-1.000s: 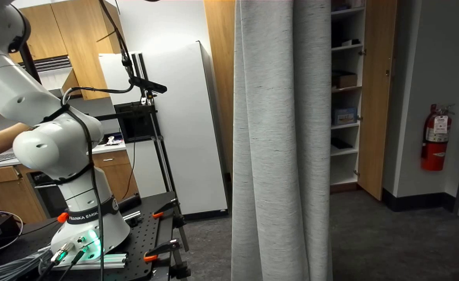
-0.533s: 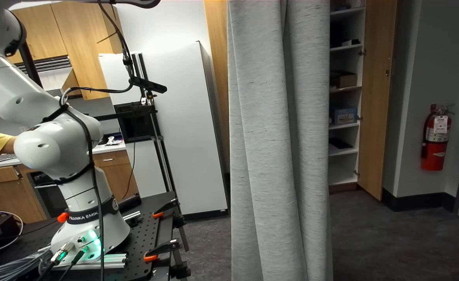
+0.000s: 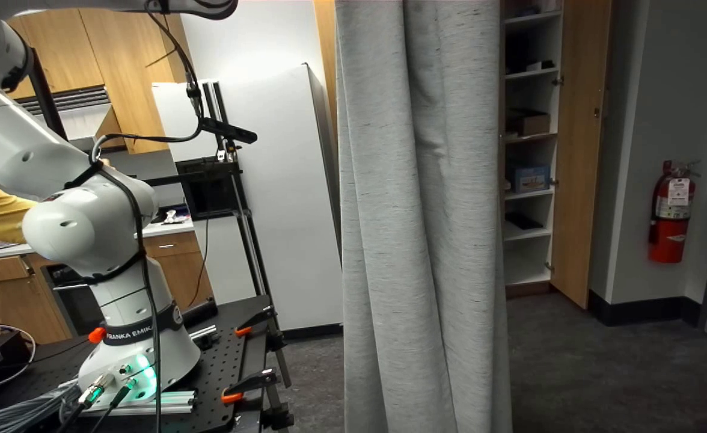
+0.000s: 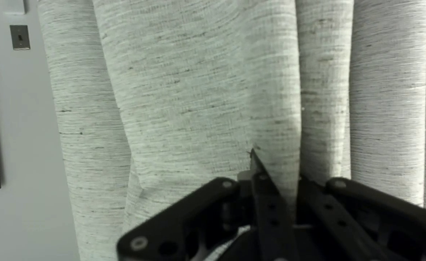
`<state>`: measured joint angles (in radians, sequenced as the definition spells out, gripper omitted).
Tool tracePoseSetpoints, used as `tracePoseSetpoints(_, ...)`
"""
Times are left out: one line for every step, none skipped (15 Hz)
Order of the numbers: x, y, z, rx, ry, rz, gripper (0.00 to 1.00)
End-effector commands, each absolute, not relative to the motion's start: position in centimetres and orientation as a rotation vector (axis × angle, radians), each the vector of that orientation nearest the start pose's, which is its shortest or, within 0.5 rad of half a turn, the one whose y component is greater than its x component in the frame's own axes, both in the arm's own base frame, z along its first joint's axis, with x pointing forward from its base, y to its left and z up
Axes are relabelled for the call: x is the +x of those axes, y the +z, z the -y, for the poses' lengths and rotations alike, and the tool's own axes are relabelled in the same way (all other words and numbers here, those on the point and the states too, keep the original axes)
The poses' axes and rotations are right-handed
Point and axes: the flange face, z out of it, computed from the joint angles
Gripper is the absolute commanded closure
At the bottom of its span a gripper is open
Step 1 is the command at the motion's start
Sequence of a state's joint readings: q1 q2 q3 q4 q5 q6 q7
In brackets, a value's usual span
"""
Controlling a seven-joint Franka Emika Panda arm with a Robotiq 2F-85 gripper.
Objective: Draw the curtain to the left
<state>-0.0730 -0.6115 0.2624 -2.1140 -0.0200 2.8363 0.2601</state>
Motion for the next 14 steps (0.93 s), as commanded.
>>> tracePoseSetpoints(37.0, 74.4, -18.0, -2.427, -1.670, 0.105, 1.00)
tracePoseSetpoints(36.8, 74.5, -18.5, -2.408, -1.671, 0.115, 1.00)
tracePoseSetpoints(36.6, 74.6, -18.9, -2.387, -1.672, 0.124, 1.00)
tracePoseSetpoints(36.4, 74.7, -19.3, -2.366, -1.674, 0.130, 1.00)
tracePoseSetpoints(36.2, 74.7, -19.6, -2.347, -1.674, 0.133, 1.00)
tracePoseSetpoints(36.1, 74.6, -20.0, -2.335, -1.669, 0.137, 1.00)
tracePoseSetpoints(35.9, 74.5, -20.4, -2.323, -1.664, 0.141, 1.00)
tracePoseSetpoints(35.8, 74.4, -20.7, -2.309, -1.663, 0.148, 1.00)
tracePoseSetpoints(35.6, 74.4, -21.0, -2.292, -1.663, 0.152, 1.00)
tracePoseSetpoints(35.5, 74.4, -21.3, -2.272, -1.663, 0.154, 1.00)
tracePoseSetpoints(35.3, 74.5, -21.5, -2.246, -1.664, 0.155, 1.00)
tracePoseSetpoints(35.2, 74.5, -21.8, -2.222, -1.665, 0.154, 1.00)
tracePoseSetpoints(35.0, 74.4, -22.1, -2.191, -1.668, 0.154, 1.00)
tracePoseSetpoints(34.9, 74.4, -22.3, -2.163, -1.672, 0.154, 1.00)
